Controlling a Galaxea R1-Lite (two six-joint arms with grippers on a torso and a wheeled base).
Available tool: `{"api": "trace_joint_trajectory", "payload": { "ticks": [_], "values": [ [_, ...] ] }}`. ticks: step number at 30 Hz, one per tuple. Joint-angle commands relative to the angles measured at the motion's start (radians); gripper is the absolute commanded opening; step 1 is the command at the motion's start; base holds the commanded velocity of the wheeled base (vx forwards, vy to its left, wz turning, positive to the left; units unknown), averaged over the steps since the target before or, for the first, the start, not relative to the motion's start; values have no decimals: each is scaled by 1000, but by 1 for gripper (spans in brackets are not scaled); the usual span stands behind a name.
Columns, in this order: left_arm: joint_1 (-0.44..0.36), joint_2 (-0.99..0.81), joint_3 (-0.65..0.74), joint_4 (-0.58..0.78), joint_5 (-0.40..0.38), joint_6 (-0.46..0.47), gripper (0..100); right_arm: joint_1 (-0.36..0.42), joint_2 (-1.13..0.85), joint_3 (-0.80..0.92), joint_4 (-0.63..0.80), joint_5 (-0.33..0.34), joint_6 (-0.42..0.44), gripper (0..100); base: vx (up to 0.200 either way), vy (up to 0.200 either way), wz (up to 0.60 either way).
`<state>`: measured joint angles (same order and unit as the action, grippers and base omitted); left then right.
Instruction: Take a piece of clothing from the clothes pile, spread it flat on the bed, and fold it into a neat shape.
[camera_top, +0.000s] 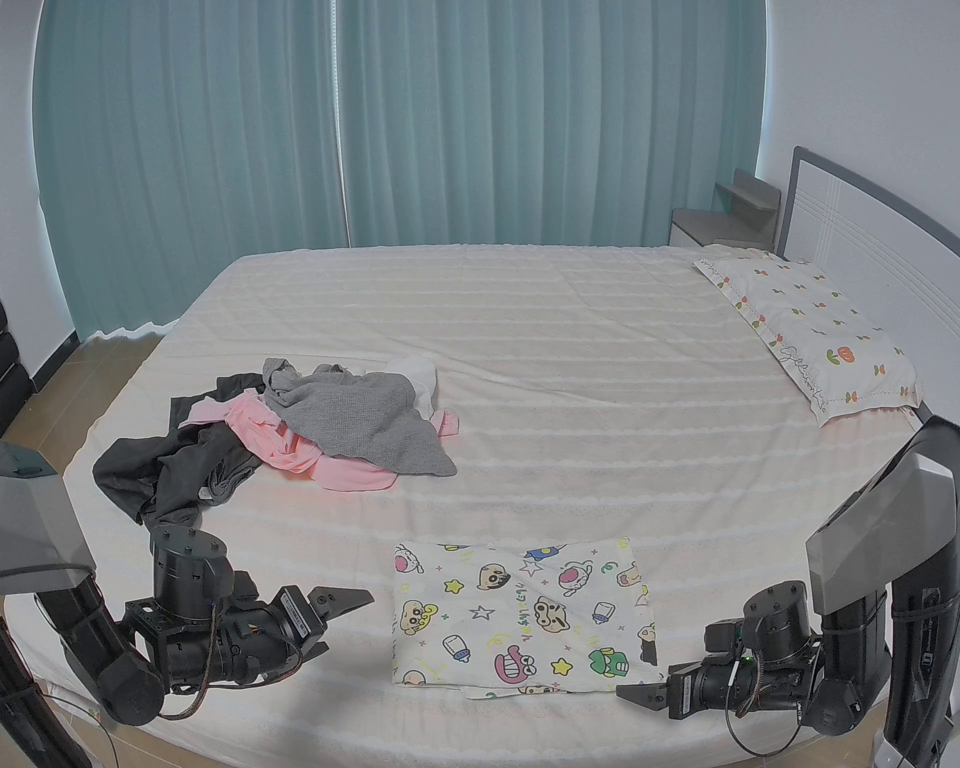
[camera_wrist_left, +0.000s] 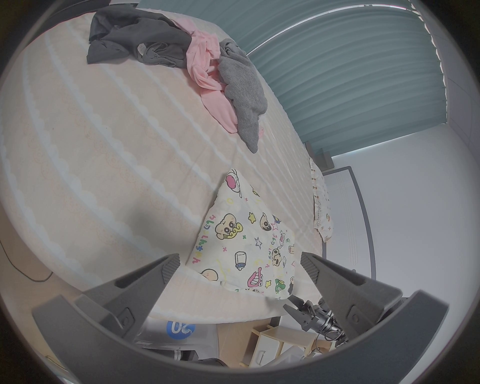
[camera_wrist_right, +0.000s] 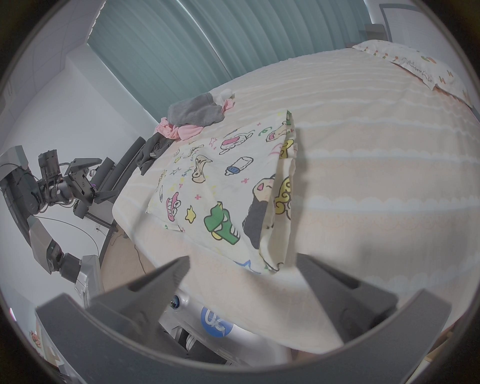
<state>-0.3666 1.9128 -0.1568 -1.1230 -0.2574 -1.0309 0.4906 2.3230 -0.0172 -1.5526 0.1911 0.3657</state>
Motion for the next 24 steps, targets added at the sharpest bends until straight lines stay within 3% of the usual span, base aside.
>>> {"api": "trace_joint_trajectory", "payload": {
  "ticks": [1, 5, 10, 16, 24],
  "values": [
    [0, 17, -3, -3, -26, -5, 100, -41, -128, -7, -18, -2, -13, 100, 0, 0, 0],
    [0, 28, -3, -3, -59, -5, 100, -78, -145, -69, -14, -2, -16, 100, 0, 0, 0],
    [-2, 40, -3, -3, -69, -5, 100, -126, -30, -294, 57, 2, -13, 100, 0, 0, 0],
    [-3, 65, -1, -15, -69, -5, 100, -145, 62, -575, 310, 18, -10, 100, 0, 0, 0],
    [-12, 86, 2, -43, -69, -5, 100, -184, 68, -656, 430, 71, -4, 100, 0, 0, 0]
  ]
}}
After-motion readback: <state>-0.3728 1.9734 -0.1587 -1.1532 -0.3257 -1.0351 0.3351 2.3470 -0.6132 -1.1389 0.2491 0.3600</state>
